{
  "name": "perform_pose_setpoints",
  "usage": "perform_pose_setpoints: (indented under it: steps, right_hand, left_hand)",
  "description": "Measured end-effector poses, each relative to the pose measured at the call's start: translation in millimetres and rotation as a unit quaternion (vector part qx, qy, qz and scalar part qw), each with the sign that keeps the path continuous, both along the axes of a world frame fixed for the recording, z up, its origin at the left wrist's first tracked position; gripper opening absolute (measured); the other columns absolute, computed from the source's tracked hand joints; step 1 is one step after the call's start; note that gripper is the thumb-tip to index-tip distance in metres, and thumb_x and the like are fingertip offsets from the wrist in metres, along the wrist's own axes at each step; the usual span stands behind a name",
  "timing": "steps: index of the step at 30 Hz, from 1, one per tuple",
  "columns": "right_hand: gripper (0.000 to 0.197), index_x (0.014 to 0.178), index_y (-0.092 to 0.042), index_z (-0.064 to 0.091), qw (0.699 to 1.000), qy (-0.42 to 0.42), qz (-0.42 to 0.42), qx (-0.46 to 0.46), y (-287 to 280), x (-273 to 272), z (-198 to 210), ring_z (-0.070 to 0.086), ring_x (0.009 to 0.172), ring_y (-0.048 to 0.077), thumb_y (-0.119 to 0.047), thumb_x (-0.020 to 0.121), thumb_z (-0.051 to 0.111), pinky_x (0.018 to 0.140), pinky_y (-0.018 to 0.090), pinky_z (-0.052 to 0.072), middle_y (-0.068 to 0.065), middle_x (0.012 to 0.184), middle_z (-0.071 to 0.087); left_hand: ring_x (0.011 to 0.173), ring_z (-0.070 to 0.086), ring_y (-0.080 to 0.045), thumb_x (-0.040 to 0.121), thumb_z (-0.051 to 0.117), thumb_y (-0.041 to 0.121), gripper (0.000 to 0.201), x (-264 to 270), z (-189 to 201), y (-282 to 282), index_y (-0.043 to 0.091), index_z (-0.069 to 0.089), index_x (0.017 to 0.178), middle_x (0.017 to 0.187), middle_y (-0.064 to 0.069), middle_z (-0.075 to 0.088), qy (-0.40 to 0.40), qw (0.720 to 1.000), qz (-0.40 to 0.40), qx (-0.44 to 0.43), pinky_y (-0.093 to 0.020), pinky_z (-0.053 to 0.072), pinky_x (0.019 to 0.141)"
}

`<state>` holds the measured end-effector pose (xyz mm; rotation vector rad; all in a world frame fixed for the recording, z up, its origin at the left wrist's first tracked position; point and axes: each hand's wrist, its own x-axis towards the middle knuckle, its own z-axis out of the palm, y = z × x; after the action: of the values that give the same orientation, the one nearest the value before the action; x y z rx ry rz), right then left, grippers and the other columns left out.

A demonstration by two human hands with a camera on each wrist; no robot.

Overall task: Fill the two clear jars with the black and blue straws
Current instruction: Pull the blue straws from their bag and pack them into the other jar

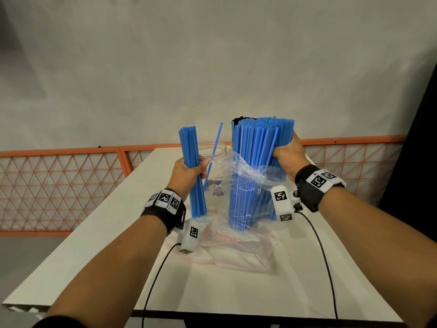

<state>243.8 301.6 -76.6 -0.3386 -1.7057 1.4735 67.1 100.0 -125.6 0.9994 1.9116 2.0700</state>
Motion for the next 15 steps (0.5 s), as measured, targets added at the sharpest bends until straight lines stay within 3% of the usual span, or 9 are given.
perform_pose_setpoints:
  steps: [4,7,10,15]
  right_hand:
    - [0.049,0.116,-0.014,0.055,1.0,0.003,-0.003,0.005,-1,1,1,0.067,0.099,0.015,0.006,0.075,0.074,0.073,0.026,0.059,0.006,0.111,0.068]
    - [0.051,0.12,-0.011,0.055,1.0,-0.001,-0.005,0.005,0,1,0,0.067,0.1,0.016,0.007,0.076,0.073,0.078,0.031,0.059,0.008,0.113,0.068]
    - [0.051,0.12,-0.012,0.054,1.0,-0.001,-0.001,-0.001,1,0,1,0.067,0.103,0.019,0.006,0.076,0.074,0.08,0.034,0.059,0.008,0.113,0.068]
    - [0.051,0.119,-0.011,0.055,1.0,0.001,0.001,0.001,0,0,1,0.067,0.103,0.021,0.006,0.076,0.074,0.083,0.037,0.059,0.009,0.113,0.068]
  left_hand:
    - [0.049,0.052,-0.013,0.09,0.072,0.019,0.023,-1,-16,3,0.014,0.058,0.073,0.051,0.002,0.054,-0.023,0.999,0.028,-0.018,-0.035,0.05,0.068]
    - [0.048,0.05,-0.012,0.09,0.072,0.019,0.024,2,-11,5,0.014,0.056,0.073,0.05,0.003,0.052,-0.025,0.999,0.023,-0.016,-0.036,0.049,0.068]
    - [0.05,0.05,-0.014,0.091,0.07,0.022,0.024,7,27,3,0.015,0.056,0.074,0.05,0.004,0.051,0.001,0.999,0.015,0.033,-0.037,0.051,0.067]
    - [0.052,0.052,-0.015,0.088,0.072,0.027,0.022,6,123,2,0.017,0.056,0.078,0.053,0.005,0.052,0.064,0.984,0.009,0.166,-0.034,0.052,0.064]
